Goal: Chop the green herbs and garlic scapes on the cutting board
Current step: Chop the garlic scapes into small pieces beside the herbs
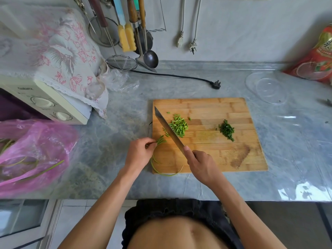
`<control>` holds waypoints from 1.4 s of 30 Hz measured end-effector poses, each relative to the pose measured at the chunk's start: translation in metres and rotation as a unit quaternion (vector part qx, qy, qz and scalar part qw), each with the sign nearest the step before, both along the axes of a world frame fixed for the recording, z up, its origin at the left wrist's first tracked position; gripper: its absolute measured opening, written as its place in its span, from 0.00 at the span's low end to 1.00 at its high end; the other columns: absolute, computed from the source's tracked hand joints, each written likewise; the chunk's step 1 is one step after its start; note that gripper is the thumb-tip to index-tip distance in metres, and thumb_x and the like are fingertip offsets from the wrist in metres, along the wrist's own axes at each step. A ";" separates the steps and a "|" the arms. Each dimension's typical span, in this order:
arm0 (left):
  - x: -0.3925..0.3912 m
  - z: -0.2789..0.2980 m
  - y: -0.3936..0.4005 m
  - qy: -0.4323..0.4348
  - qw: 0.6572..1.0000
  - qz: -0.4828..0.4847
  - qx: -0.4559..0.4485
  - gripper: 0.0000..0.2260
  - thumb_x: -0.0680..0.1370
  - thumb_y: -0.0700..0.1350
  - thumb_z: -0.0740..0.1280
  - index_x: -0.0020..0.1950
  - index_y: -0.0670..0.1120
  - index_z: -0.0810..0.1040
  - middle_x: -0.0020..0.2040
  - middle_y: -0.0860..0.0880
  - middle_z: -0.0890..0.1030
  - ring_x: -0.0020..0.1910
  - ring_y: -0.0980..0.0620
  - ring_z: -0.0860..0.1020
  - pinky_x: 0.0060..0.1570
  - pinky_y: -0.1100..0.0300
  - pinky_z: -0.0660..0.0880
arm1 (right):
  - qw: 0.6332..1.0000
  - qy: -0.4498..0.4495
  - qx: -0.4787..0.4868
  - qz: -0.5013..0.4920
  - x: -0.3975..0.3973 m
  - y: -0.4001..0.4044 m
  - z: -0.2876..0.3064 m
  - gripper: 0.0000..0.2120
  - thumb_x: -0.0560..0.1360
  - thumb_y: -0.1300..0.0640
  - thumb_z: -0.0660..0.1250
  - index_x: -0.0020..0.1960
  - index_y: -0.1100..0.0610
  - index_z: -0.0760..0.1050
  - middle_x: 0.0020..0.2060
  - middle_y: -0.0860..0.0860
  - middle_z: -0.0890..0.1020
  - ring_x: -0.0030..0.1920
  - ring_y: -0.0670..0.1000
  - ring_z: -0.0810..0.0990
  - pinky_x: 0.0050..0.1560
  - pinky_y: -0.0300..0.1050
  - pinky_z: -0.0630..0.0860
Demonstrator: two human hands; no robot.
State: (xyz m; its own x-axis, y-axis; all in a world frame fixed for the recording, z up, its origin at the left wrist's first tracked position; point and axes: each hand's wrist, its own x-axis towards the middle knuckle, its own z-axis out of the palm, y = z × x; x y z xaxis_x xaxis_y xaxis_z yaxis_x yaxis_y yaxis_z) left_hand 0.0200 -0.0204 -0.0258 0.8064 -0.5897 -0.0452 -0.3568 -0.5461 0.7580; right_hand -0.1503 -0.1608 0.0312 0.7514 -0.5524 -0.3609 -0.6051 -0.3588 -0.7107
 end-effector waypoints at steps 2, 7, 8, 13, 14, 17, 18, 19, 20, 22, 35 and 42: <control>-0.002 0.000 0.001 0.004 1.000 0.005 0.002 0.05 0.75 0.40 0.73 0.49 0.43 0.86 0.44 0.48 0.86 0.42 0.51 0.83 0.44 0.58 0.78 | 1.000 0.002 -0.004 0.015 0.000 0.000 0.000 0.33 0.81 0.40 0.52 0.39 0.70 0.68 0.33 0.66 0.74 0.31 0.55 0.67 0.33 0.48 0.61; -0.011 0.001 -0.003 -0.039 0.998 0.033 0.037 0.07 0.74 0.47 0.73 0.49 0.47 0.85 0.43 0.49 0.85 0.42 0.49 0.82 0.41 0.54 0.78 | 0.999 0.016 -0.012 0.029 0.000 0.001 0.000 0.30 0.81 0.38 0.52 0.33 0.61 0.63 0.29 0.58 0.69 0.30 0.53 0.65 0.32 0.48 0.61; -0.012 0.002 -0.004 -0.048 0.997 0.044 0.038 0.07 0.74 0.49 0.73 0.50 0.48 0.85 0.44 0.49 0.85 0.42 0.49 0.82 0.41 0.54 0.78 | 0.999 0.018 -0.012 0.030 0.000 0.001 0.000 0.29 0.80 0.37 0.52 0.33 0.61 0.62 0.28 0.57 0.68 0.29 0.53 0.65 0.32 0.48 0.60; -0.017 0.005 -0.013 -0.085 0.992 0.062 0.064 0.05 0.76 0.47 0.71 0.49 0.48 0.86 0.41 0.46 0.82 0.40 0.45 0.80 0.35 0.56 0.73 | 0.999 0.017 -0.005 0.034 -0.003 0.001 -0.002 0.30 0.80 0.36 0.52 0.33 0.61 0.61 0.28 0.57 0.67 0.29 0.52 0.63 0.31 0.48 0.59; -0.019 0.005 -0.014 -0.089 0.992 0.062 0.071 0.05 0.75 0.46 0.71 0.49 0.48 0.86 0.42 0.46 0.81 0.40 0.44 0.81 0.35 0.56 0.72 | 0.999 0.015 -0.003 0.032 -0.004 0.001 -0.002 0.30 0.79 0.36 0.52 0.33 0.61 0.62 0.28 0.57 0.67 0.29 0.52 0.63 0.31 0.48 0.59; -0.024 0.003 -0.013 -0.099 0.991 0.043 0.083 0.06 0.75 0.46 0.71 0.50 0.48 0.85 0.45 0.47 0.81 0.43 0.44 0.80 0.35 0.56 0.72 | 1.000 0.011 -0.001 0.028 -0.005 -0.001 -0.003 0.30 0.80 0.36 0.52 0.33 0.61 0.61 0.28 0.57 0.67 0.29 0.52 0.63 0.31 0.47 0.60; -0.025 0.002 -0.012 -0.109 0.990 0.033 0.087 0.06 0.75 0.46 0.71 0.50 0.48 0.85 0.46 0.47 0.81 0.44 0.44 0.80 0.36 0.56 0.73 | 1.000 0.010 -0.002 0.029 -0.005 -0.001 -0.004 0.30 0.80 0.36 0.52 0.33 0.60 0.61 0.27 0.56 0.67 0.28 0.51 0.63 0.31 0.47 0.60; -0.026 0.002 -0.011 -0.124 0.988 0.024 0.088 0.05 0.75 0.45 0.72 0.49 0.47 0.85 0.45 0.47 0.81 0.43 0.44 0.80 0.35 0.55 0.73 | 0.999 0.009 -0.002 0.031 -0.005 -0.001 -0.004 0.30 0.80 0.36 0.52 0.33 0.60 0.60 0.27 0.56 0.66 0.28 0.51 0.63 0.31 0.47 0.59; -0.027 0.001 -0.011 -0.142 0.986 0.019 0.090 0.04 0.75 0.44 0.72 0.47 0.46 0.85 0.44 0.47 0.81 0.42 0.43 0.80 0.34 0.54 0.73 | 0.999 0.008 0.000 0.032 -0.006 -0.001 -0.005 0.29 0.80 0.37 0.52 0.33 0.60 0.60 0.27 0.56 0.66 0.28 0.51 0.63 0.31 0.47 0.59; -0.028 -0.001 -0.010 -0.171 0.981 0.017 0.094 0.03 0.75 0.43 0.73 0.42 0.45 0.84 0.41 0.47 0.80 0.38 0.42 0.80 0.31 0.55 0.71 | 0.999 0.006 0.000 0.036 -0.006 0.000 -0.006 0.29 0.80 0.37 0.52 0.32 0.60 0.60 0.27 0.56 0.66 0.28 0.52 0.63 0.31 0.47 0.59; -0.033 -0.004 -0.014 -0.130 0.987 0.021 0.092 0.05 0.74 0.40 0.71 0.46 0.48 0.86 0.41 0.46 0.79 0.41 0.42 0.78 0.36 0.53 0.74 | 0.995 0.071 0.003 0.074 0.004 0.002 -0.002 0.28 0.80 0.36 0.49 0.37 0.57 0.68 0.29 0.52 0.71 0.31 0.51 0.69 0.33 0.45 0.65; -0.044 -0.016 -0.007 -0.211 0.973 0.014 0.094 0.06 0.75 0.43 0.73 0.51 0.47 0.85 0.44 0.47 0.79 0.43 0.43 0.78 0.40 0.51 0.77 | 0.996 0.013 0.025 0.084 0.016 0.003 0.002 0.24 0.83 0.44 0.53 0.32 0.55 0.60 0.30 0.58 0.70 0.32 0.56 0.67 0.33 0.48 0.60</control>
